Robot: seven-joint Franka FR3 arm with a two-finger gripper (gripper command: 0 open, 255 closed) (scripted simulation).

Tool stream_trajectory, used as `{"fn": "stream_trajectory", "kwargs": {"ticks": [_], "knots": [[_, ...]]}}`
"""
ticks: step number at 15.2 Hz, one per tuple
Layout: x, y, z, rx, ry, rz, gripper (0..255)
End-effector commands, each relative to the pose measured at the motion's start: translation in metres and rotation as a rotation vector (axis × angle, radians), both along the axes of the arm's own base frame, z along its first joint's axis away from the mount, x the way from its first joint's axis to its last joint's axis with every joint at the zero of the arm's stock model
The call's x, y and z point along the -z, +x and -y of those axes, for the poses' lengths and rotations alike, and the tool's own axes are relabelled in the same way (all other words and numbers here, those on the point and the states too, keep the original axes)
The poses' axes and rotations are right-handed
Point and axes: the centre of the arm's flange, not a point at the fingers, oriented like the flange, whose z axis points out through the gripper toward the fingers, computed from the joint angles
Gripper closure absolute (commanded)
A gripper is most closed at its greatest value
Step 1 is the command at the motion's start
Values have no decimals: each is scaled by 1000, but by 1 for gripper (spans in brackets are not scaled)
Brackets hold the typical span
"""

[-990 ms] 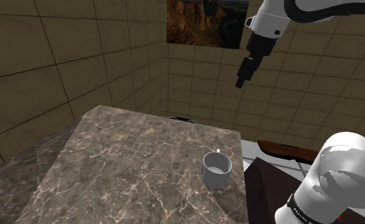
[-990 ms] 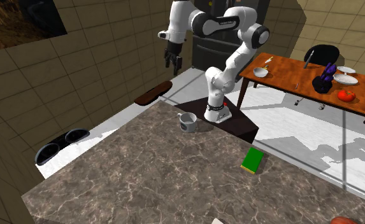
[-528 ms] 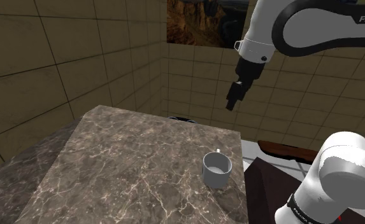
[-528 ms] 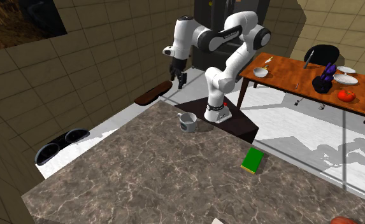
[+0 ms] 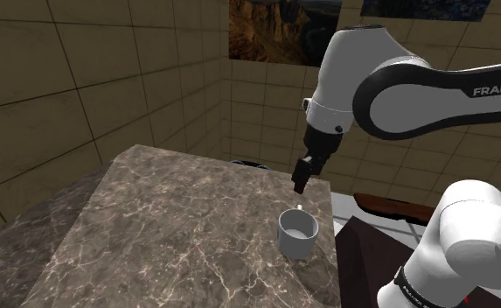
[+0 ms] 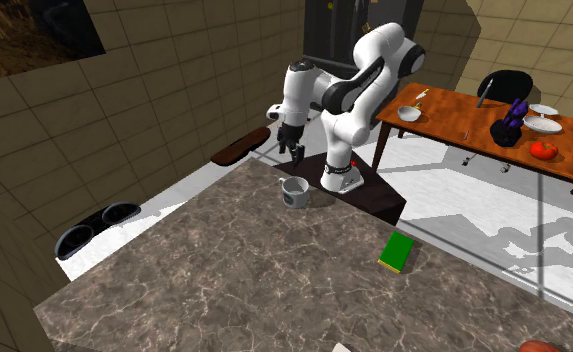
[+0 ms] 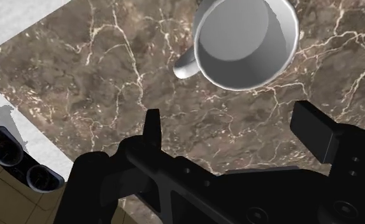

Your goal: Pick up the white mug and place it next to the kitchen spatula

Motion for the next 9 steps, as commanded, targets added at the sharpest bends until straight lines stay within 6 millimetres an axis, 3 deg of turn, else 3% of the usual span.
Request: {"fn": "stream_trajectory", "kwargs": {"ticks": [1, 9], "knots": [[19, -2, -17, 9, 1, -10, 0], [96, -13, -83, 36, 1, -55, 0]]}}
